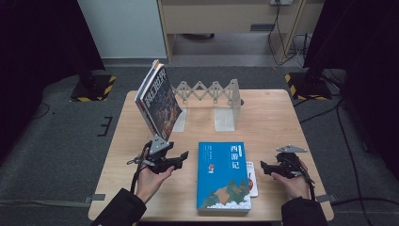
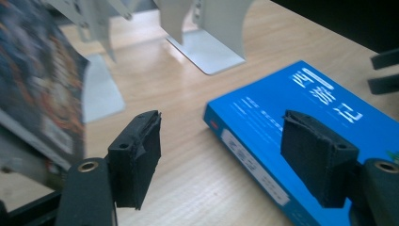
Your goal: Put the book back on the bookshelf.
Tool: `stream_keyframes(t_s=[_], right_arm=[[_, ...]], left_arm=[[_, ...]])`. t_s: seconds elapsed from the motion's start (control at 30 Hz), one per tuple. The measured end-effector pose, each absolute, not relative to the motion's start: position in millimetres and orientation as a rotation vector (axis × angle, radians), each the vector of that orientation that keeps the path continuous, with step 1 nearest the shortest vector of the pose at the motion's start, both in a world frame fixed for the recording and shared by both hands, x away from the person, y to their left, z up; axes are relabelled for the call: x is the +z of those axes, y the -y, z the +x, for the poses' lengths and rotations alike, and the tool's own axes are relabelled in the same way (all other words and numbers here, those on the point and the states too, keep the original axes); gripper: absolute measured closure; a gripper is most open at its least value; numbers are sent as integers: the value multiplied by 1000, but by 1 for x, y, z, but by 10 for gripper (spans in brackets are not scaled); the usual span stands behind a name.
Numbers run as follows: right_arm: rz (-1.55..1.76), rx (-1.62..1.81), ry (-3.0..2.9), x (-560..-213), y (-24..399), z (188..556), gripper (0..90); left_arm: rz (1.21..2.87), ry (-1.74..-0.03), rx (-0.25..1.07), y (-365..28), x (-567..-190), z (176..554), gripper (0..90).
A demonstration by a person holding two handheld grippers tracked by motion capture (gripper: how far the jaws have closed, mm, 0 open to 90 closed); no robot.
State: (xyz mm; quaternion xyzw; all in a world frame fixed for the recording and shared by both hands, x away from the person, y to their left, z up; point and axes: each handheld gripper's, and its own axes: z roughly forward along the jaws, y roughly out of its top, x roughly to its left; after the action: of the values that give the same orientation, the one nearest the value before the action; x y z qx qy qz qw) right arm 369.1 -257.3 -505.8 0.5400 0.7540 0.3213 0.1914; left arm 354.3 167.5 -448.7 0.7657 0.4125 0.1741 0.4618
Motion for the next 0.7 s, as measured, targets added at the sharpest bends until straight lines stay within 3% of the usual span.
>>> stream_keyframes(t_s=[0.3,0.7], right_arm=[[1486,1009,-2151,-496,240,366,115],[1445,1058,-2242,-494,215,361,114]], left_arm=[[1947,-954,335,-151,-465,355,252],[1977,-1001,184,-136,-492,364,243]])
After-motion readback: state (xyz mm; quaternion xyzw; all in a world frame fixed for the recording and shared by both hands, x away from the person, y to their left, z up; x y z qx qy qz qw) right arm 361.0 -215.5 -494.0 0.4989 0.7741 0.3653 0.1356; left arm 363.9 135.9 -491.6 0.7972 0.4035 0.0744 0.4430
